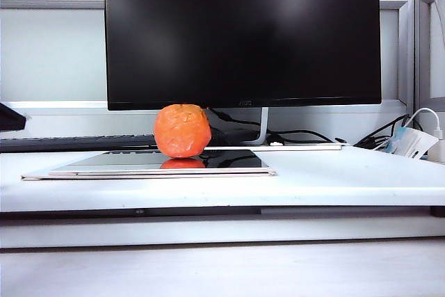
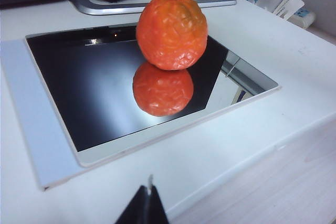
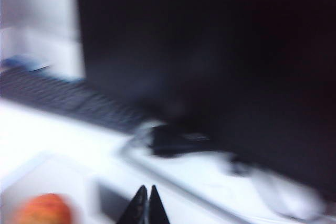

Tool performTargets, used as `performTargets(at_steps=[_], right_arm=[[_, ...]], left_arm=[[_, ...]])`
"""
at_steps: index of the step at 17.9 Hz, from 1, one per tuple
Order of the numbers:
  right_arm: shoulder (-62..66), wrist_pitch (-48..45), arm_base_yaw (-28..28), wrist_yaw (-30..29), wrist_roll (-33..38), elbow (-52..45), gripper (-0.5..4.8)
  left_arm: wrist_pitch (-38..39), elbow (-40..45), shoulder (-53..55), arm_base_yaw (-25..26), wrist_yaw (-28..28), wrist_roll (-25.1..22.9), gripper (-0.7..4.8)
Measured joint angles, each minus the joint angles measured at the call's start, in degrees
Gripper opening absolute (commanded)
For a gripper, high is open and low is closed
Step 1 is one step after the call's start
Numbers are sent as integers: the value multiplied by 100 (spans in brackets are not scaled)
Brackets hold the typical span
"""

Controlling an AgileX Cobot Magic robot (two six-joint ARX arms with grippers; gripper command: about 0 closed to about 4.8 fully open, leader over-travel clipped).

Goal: Place the orange on the center of the mirror.

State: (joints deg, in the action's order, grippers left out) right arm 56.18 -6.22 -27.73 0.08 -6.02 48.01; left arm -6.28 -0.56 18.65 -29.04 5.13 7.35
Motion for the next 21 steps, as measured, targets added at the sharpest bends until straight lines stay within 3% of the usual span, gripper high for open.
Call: performTargets(at_steps=[4,8,10,11,14,20,21], right_arm=[[-1543,730,131,1137,-96,-654,-1],[-2446,1045,131,1176,-96,-649,-1],[-2645,1078,129,1174,-96,-651,-1],[-2811,1086,127,1176,-96,-649,-1],[-3003,1147,129,1176,-96,-651,-1],[-3073,1172,127,1176,-98,-649,-1],[-3073,1169,127,1176,-98,-649,-1]], left_arm=[[2,0,0,0,-2,0,-5],[4,0,-66,120,57,-2,-5],[247,2,-457,780,389,0,-5],[417,0,-940,1346,601,0,-5],[527,0,-1849,2527,426,2,-5],[450,-11,-1847,2798,345,-13,-5],[485,0,-1847,2798,345,-216,-5]])
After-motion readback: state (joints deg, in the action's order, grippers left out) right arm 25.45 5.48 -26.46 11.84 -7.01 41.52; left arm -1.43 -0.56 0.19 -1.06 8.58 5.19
